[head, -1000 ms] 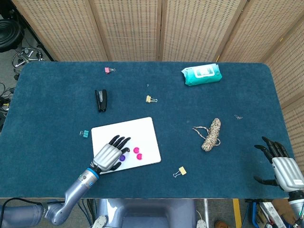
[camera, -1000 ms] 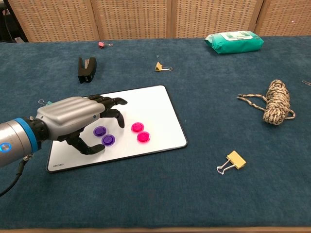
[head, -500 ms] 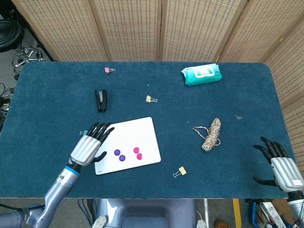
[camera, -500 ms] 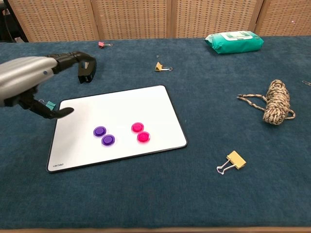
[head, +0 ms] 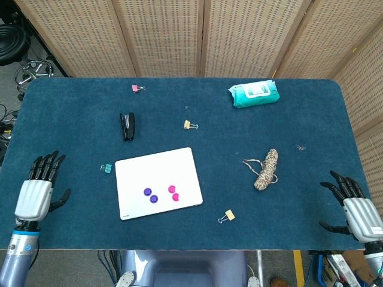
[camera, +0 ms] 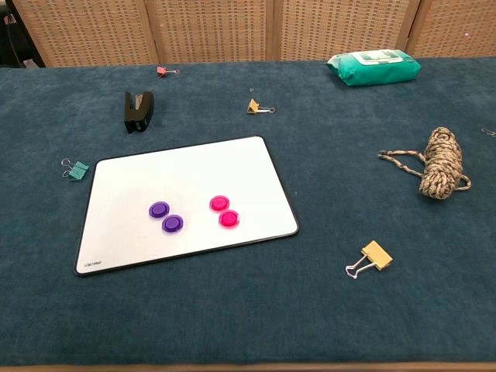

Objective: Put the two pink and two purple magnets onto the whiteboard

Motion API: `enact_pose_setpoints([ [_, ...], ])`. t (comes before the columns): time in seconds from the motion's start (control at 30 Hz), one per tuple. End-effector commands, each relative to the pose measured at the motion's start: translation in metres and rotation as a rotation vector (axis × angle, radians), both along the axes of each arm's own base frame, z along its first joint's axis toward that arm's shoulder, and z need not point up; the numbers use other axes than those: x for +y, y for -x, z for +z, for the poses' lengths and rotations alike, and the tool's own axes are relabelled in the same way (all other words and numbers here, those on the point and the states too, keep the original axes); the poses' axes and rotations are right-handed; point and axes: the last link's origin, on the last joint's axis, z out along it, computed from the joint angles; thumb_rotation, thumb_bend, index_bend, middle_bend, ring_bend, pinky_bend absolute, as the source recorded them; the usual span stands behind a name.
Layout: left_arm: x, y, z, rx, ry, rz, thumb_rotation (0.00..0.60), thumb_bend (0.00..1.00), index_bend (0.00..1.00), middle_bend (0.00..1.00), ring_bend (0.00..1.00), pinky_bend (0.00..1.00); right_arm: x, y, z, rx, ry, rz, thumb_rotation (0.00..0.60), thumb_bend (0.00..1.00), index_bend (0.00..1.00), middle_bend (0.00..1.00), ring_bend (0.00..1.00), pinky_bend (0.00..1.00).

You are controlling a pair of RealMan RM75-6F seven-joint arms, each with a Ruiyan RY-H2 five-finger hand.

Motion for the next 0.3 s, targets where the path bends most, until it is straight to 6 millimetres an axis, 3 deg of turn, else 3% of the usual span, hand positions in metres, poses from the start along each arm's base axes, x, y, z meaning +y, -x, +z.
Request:
enact_pose_setpoints([
  [0.03,-0.0085,0.0145,0.0099,-0.018,-0.031,0.049,0.600,0.30,0.00,0.00,0.00,0.00,-0.0002,-0.0001,0.0013,0.004,0.006,0.002,0.600,0.00,0.18,0.00,0.00,0.00],
  [0.3,-0.0109,0.0192,0.0188,-0.025,-0.047,0.051,0.600,0.30,0.00,0.00,0.00,0.00,0.0004,0.0001,0.0043,0.000,0.018,-0.001,0.600,0.00,0.18,0.00,0.00,0.00],
])
